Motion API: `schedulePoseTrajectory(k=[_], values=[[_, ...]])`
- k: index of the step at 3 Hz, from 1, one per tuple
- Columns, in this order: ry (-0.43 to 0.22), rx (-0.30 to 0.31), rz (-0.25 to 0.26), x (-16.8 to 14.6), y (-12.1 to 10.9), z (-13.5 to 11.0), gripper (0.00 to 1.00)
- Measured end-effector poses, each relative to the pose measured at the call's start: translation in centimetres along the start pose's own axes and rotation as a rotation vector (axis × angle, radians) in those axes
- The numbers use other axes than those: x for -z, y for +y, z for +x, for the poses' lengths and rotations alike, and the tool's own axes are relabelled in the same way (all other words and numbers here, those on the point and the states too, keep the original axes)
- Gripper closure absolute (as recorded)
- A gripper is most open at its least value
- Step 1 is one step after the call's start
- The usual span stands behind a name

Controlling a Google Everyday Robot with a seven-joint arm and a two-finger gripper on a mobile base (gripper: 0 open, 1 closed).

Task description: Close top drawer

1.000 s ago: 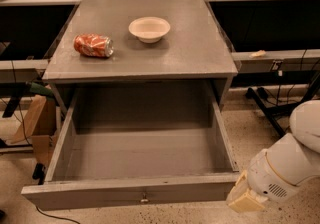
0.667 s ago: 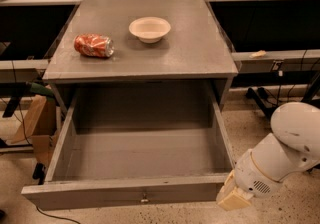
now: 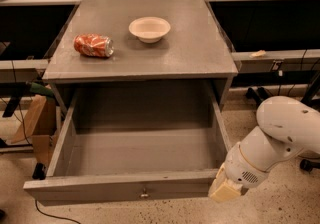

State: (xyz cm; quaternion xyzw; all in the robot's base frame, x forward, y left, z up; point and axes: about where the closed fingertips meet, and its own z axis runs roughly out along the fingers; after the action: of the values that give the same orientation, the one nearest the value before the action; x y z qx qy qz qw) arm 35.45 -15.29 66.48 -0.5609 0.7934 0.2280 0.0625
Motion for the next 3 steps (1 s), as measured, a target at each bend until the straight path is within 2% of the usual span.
schedulePoseTrajectory(k=[2, 3], values=[[-0.015, 0.040, 0.069, 1.6, -3.6, -2.6, 0.13], [-0.015, 0.040, 0.069, 1.6, -3.3, -2.5, 0.00]])
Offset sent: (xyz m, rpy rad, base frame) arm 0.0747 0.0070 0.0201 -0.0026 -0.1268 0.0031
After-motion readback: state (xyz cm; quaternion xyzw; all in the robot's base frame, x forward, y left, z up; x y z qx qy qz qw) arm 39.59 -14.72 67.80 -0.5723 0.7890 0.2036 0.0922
